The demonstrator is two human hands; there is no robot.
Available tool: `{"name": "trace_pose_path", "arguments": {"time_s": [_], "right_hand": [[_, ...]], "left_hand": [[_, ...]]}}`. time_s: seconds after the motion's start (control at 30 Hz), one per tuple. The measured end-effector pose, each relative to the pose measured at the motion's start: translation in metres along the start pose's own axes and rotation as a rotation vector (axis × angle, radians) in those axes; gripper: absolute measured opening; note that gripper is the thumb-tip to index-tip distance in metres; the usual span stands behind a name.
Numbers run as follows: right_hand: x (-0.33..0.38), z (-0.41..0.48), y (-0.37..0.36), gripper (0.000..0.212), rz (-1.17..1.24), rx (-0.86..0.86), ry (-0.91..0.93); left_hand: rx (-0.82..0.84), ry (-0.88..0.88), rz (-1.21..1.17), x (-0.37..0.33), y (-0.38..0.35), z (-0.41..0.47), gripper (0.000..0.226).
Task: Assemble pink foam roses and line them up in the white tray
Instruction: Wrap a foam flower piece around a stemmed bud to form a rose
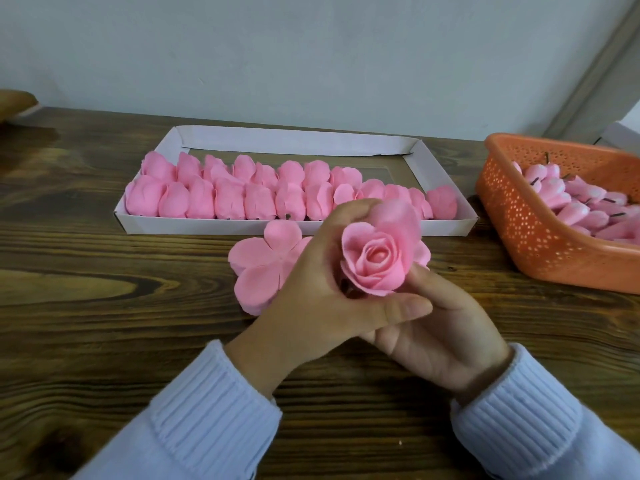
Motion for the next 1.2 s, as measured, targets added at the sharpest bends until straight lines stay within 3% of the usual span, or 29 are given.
{"name": "trace_pose_path", "arguments": {"time_s": [0.1,0.27,0.43,0.47,0.57,0.63,0.77,0.9,1.07,1.2], "right_hand": [[0.001,-0.001,0.000,0.039,-0.004,-0.020,-0.001],[-0.001,0.000,0.006,0.038,-0.028,-0.100,-0.007],[0.000,0.000,0.007,0.033,0.015,-0.083,-0.023],[0.000,0.000,0.007,0.034,0.032,-0.067,-0.031],[-0.001,0.000,0.007,0.033,0.045,-0.054,-0.051],[0.000,-0.001,0.007,0.033,0.040,-0.053,-0.060],[0.000,-0.001,0.008,0.034,0.040,-0.071,-0.072],[0.000,-0.001,0.008,0.031,0.056,-0.044,-0.068],[0.001,-0.001,0.007,0.032,0.128,0.009,-0.061],[0.001,-0.001,0.009,0.030,0.090,-0.082,-0.039]], "left_hand": [[0.015,0.013,0.040,0.000,0.002,0.000,0.075],[-0.026,-0.002,0.046,0.003,0.004,-0.001,0.061],[0.032,0.062,-0.154,0.002,0.004,0.003,0.067],[-0.002,0.116,-0.218,0.004,0.006,0.003,0.063],[-0.138,0.167,-0.199,0.009,0.014,0.003,0.017],[-0.157,0.150,-0.147,0.009,0.016,0.004,0.008],[-0.146,0.112,-0.057,0.006,0.017,0.004,0.017],[-0.163,-0.013,0.183,0.002,0.017,0.002,0.008],[-0.190,-0.185,0.478,-0.001,0.016,-0.003,0.030],[-0.246,-0.201,0.496,-0.003,0.018,-0.003,0.039]]}}
Point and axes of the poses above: each hand's wrist, its own z-axis towards the middle knuckle, its own y-axis out of the back of the hand, x = y × z, the point moved 3 cm from there along z, towards the middle knuckle, and after that the axes turned 5 degrees about -y, right-handed, at the moved point
